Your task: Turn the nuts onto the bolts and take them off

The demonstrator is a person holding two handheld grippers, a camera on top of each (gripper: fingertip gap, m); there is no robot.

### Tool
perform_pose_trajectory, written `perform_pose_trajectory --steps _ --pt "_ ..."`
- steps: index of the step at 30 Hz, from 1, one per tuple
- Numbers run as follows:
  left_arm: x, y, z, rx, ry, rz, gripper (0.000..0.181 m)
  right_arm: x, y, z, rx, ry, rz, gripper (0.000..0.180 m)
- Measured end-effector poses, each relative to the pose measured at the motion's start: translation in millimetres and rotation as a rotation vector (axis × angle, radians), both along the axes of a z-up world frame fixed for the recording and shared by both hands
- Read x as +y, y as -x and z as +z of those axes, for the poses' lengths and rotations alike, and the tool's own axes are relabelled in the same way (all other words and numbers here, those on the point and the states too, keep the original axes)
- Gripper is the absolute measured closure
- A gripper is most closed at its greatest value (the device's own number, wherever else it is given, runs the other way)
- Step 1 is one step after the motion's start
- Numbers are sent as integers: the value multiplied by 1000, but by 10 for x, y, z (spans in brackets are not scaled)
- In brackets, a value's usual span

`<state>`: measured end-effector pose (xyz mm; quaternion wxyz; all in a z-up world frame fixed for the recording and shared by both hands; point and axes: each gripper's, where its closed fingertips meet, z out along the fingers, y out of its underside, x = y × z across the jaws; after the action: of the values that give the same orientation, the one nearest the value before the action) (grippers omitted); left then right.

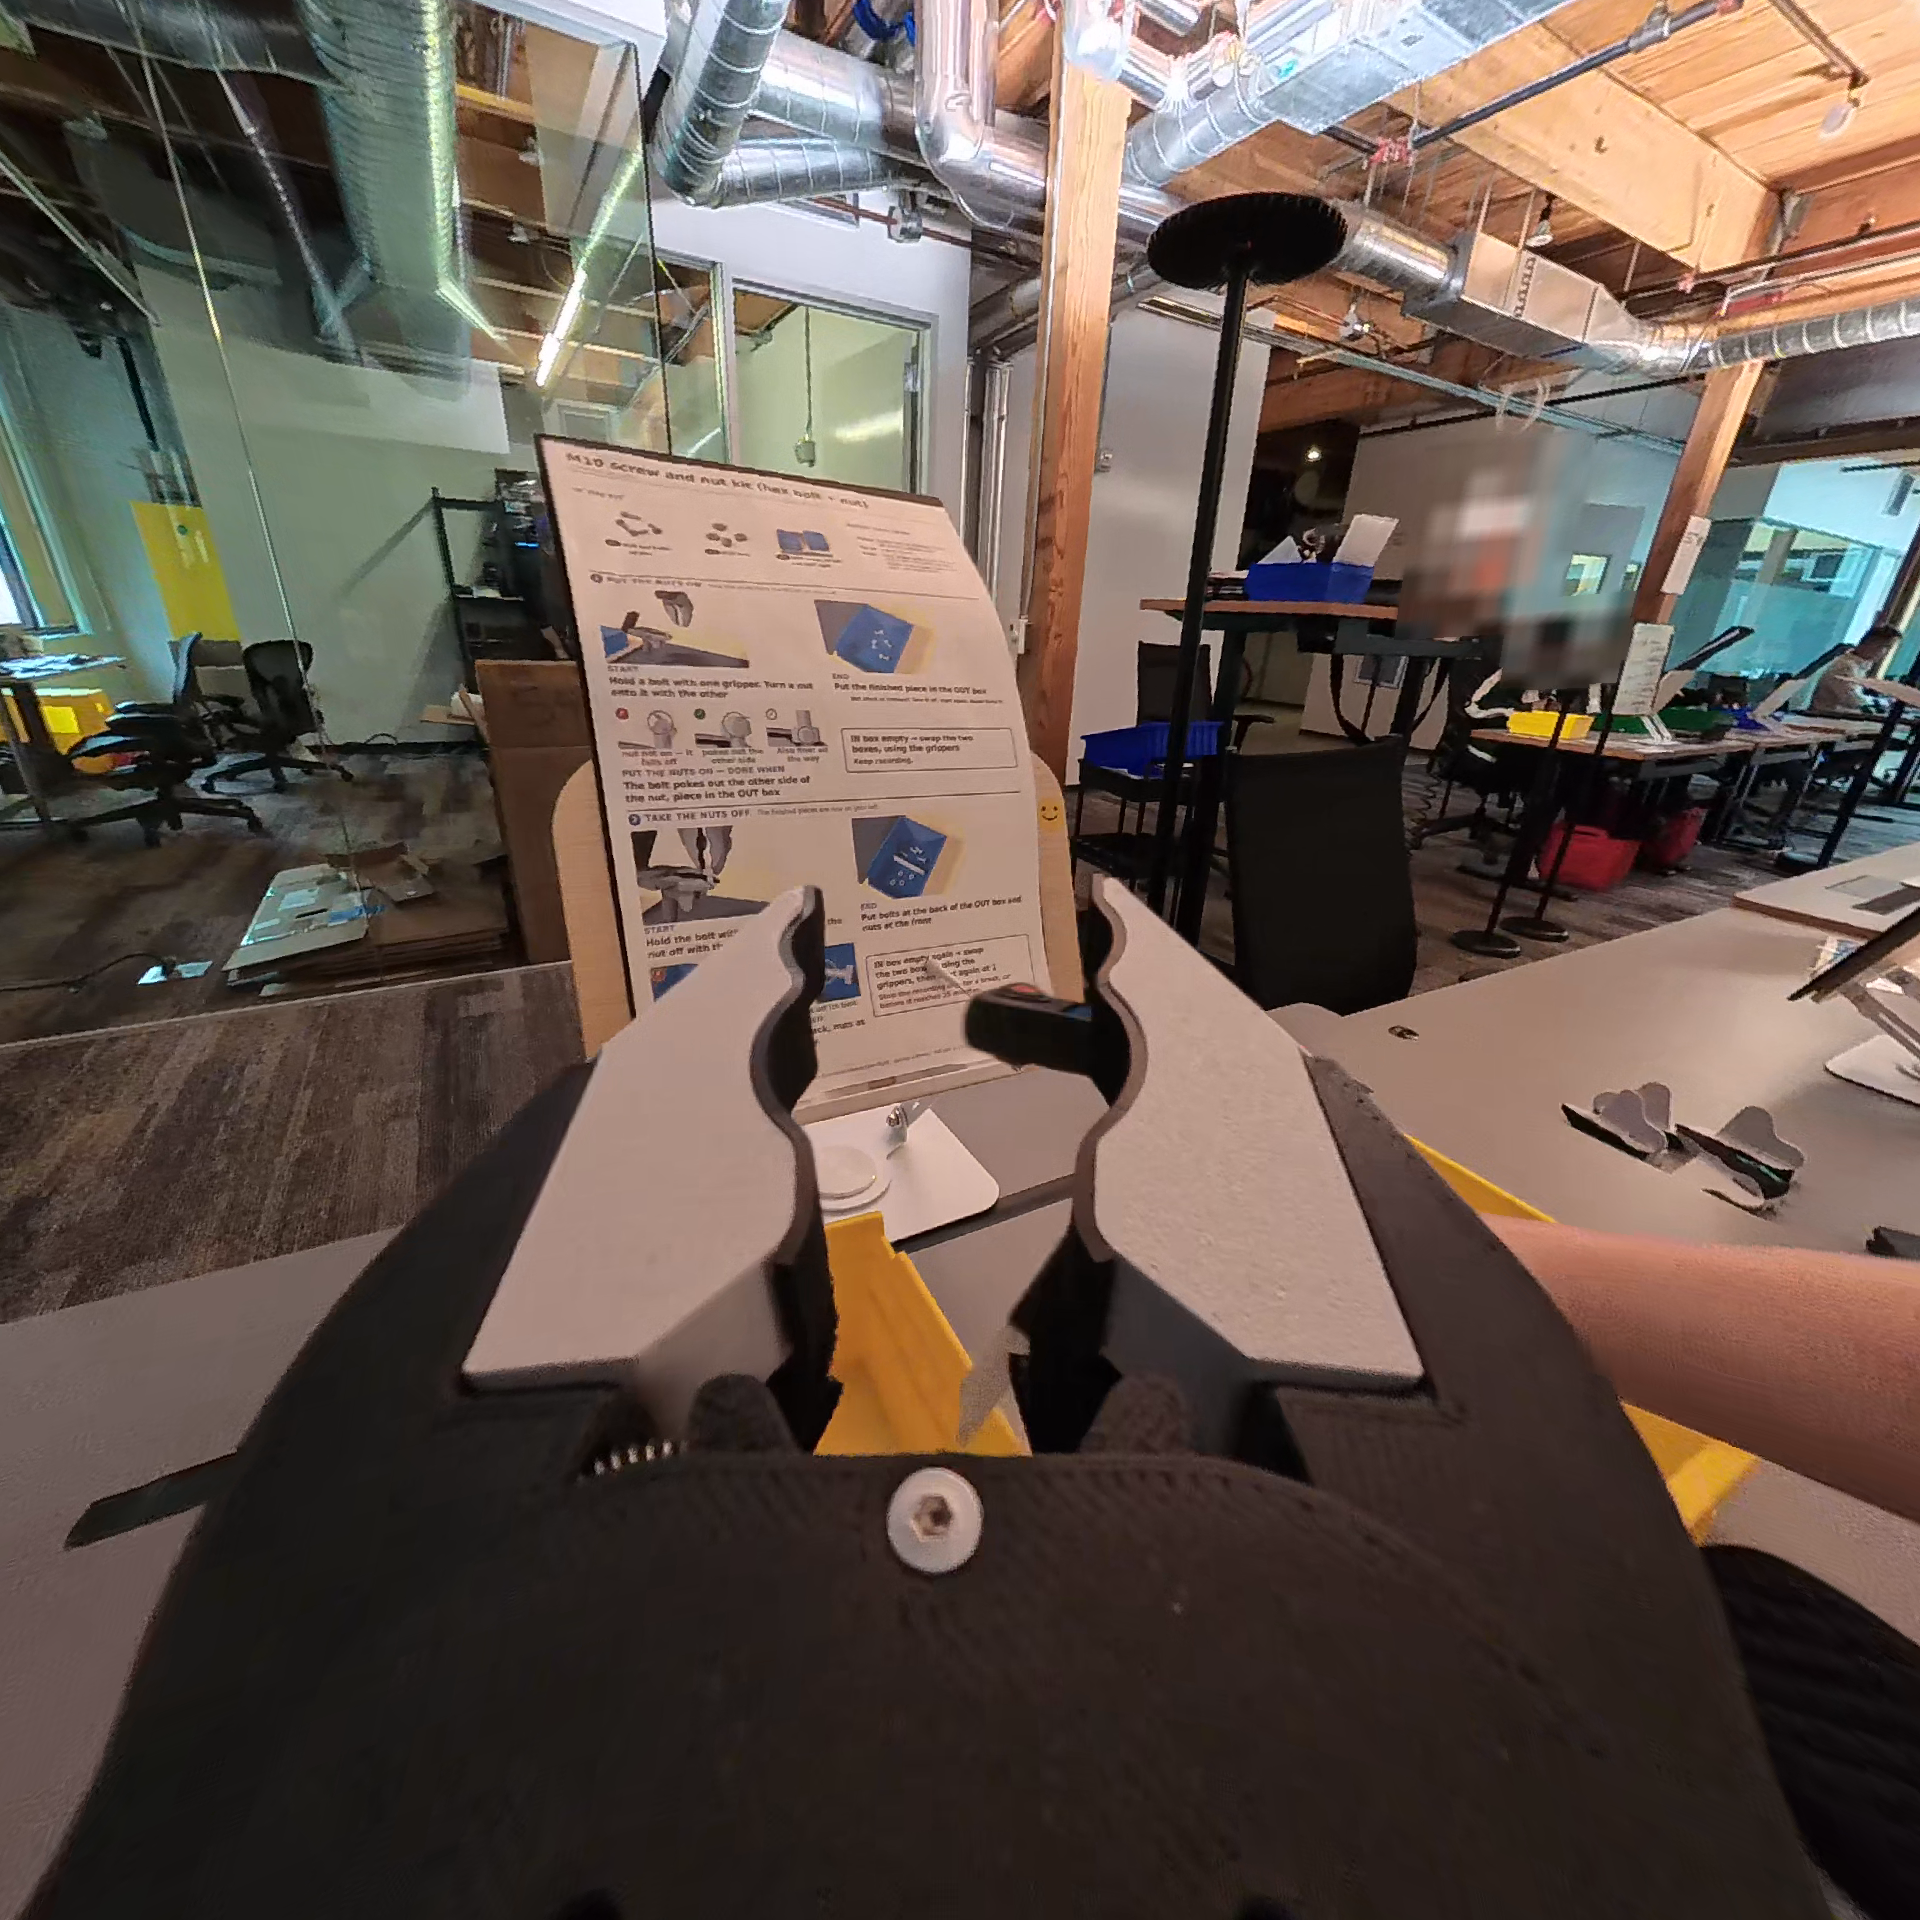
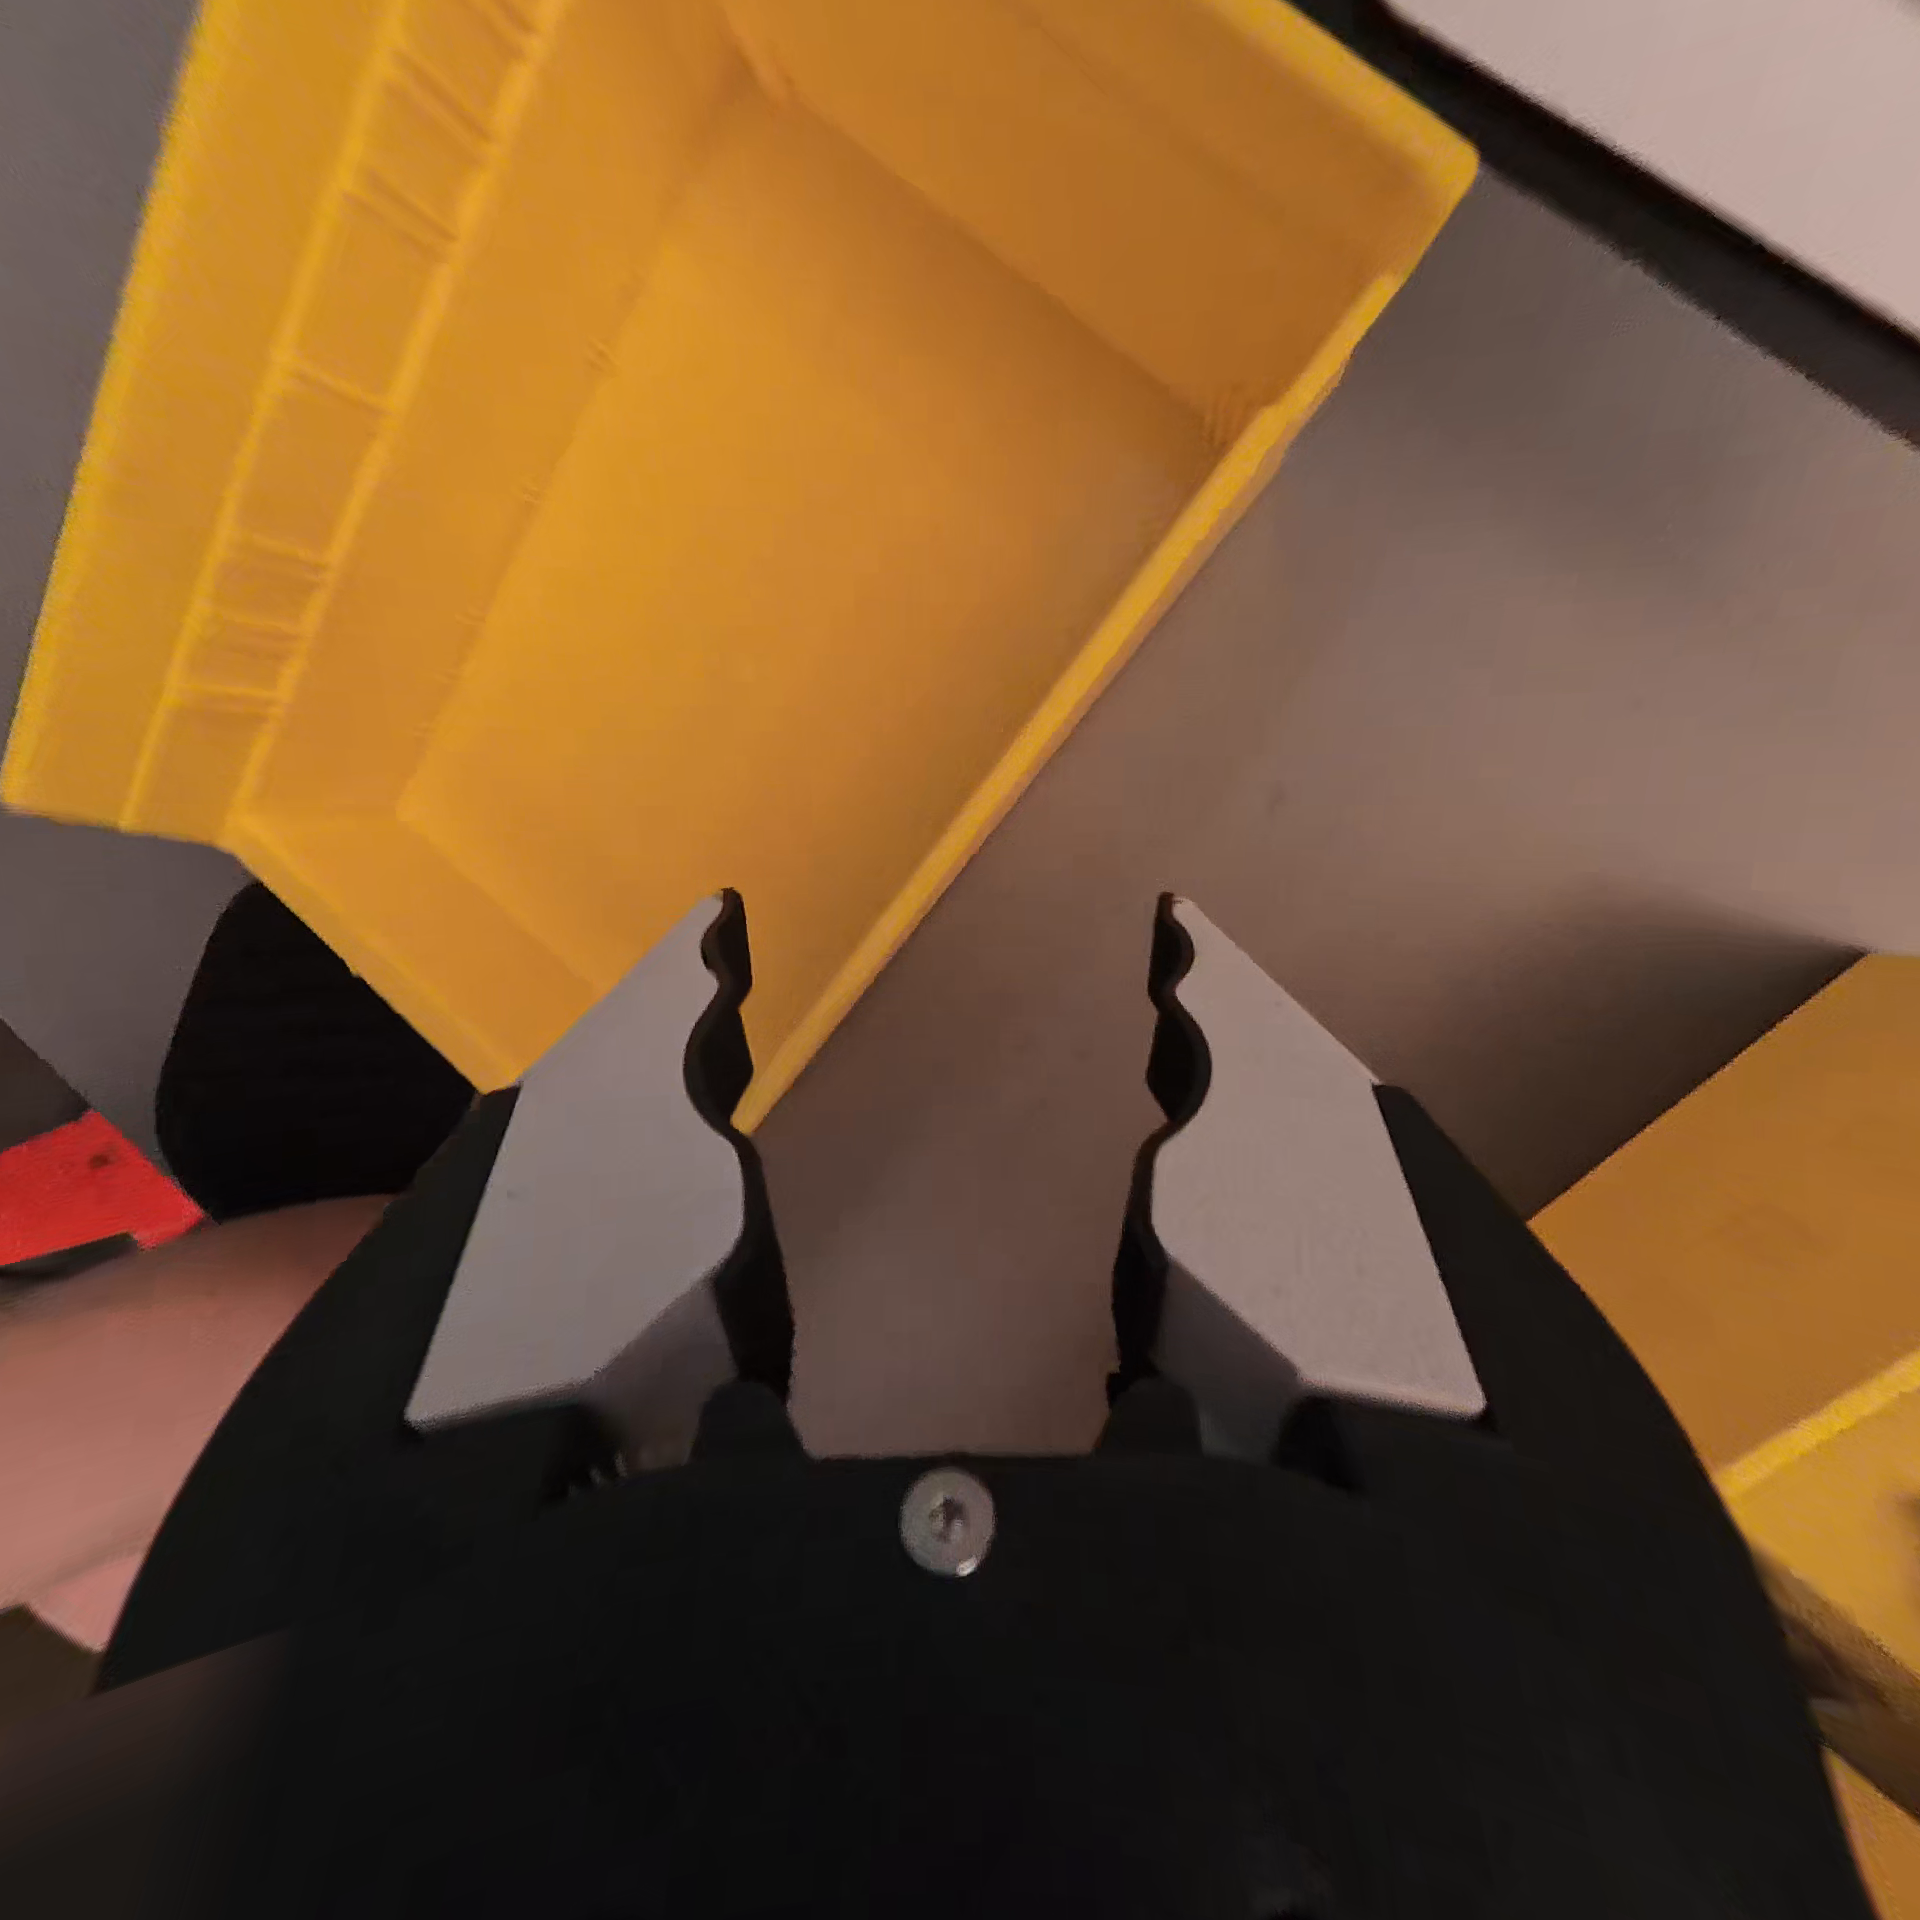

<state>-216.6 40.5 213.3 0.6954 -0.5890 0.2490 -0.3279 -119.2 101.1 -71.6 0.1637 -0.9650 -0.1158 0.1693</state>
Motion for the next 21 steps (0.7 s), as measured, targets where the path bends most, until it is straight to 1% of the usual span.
perform_pose_trajectory --steps 3,6,9,13,15,19,20,21 --pt "18 -87 -76 39 27 -19 131 8 122 -192 -51 122 -48 102" --pt "28 -127 -136 65 51 -29 131 -147 357 -410 8 284 -74 100" --pt "-23 -123 -112 63 37 -40 131 -270 323 -648 -64 357 -70 101" --pt "-38 -89 -98 44 41 -63 132 -327 314 -771 -67 384 -62 120" --pt "-11 -70 -145 56 64 -66 132 -326 162 -793 -131 394 -57 126" --pt "5 -12 -175 59 83 -67 134 -344 -232 -805 -275 415 6 152" --pt "-2 2 -163 53 79 -69 136 -361 -299 -816 -278 433 11 157" --pt "-10 11 -154 48 76 -71 137 -380 -314 -823 -244 456 3 169"
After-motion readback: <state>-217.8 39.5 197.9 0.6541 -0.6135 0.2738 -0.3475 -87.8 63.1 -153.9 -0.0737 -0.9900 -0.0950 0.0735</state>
